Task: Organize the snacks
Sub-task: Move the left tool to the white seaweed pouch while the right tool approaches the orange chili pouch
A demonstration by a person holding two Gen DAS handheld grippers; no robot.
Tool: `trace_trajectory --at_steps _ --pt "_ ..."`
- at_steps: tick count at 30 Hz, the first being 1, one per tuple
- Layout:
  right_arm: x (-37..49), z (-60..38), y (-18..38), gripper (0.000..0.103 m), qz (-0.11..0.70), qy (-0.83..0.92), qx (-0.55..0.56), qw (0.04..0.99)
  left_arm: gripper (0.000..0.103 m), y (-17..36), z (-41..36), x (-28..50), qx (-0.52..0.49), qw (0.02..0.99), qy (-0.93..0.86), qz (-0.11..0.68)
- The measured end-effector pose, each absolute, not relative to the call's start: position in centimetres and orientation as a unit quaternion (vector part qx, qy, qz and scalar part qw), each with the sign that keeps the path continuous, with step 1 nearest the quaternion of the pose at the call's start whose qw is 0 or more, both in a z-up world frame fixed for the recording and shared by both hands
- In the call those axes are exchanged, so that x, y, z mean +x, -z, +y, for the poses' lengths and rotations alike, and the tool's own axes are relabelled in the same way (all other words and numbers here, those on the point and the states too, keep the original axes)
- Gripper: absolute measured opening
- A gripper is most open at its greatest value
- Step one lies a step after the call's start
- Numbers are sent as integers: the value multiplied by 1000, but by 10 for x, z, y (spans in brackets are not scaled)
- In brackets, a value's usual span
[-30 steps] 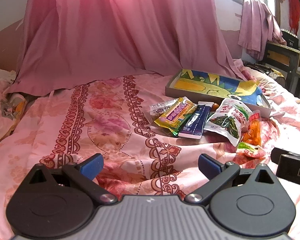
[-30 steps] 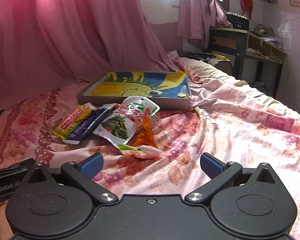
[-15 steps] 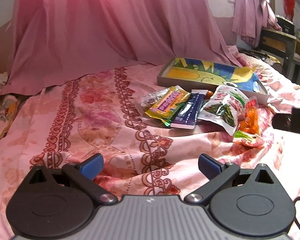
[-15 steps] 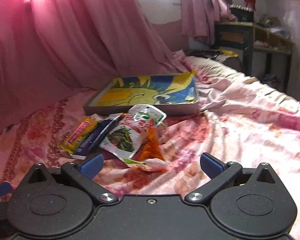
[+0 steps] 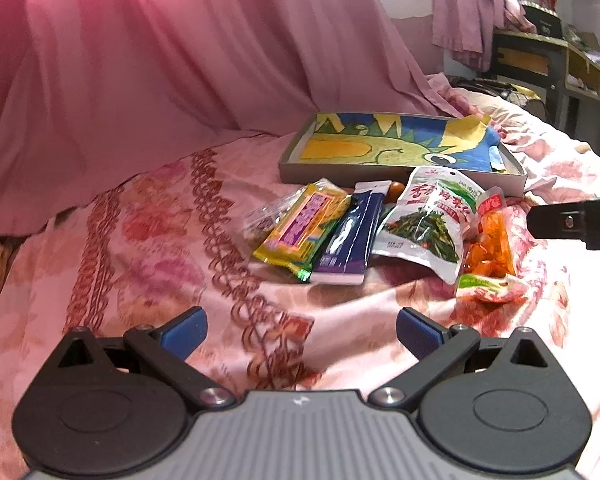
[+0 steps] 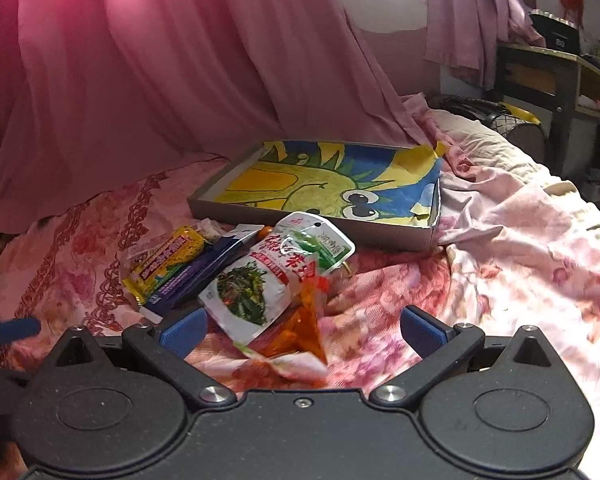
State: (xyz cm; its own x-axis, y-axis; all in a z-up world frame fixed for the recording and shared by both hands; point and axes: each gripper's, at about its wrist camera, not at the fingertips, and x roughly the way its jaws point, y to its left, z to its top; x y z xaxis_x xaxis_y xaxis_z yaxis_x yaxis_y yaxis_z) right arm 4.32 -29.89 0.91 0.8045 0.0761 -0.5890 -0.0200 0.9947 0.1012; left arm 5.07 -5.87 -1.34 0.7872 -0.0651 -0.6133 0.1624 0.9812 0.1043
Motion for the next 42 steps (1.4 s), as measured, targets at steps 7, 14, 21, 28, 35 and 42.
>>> trace_trajectory --at_steps 7,14,21,28,35,42 --pt "66 -311 -6 102 326 -60 44 942 103 14 -68 82 69 939 78 327" --pt "77 -311 1 102 331 -79 -4 940 103 12 -80 110 64 937 121 320" --pt "82 -306 15 102 351 -82 -27 932 103 9 -89 143 43 931 182 314" --pt "83 -293 24 102 358 -97 -65 926 102 11 -110 178 39 895 283 343" --pt "89 -281 37 101 375 -106 -99 915 102 21 -135 205 61 868 319 376" --pt "104 -284 56 88 396 -94 -92 909 91 29 -155 223 114 835 349 411"
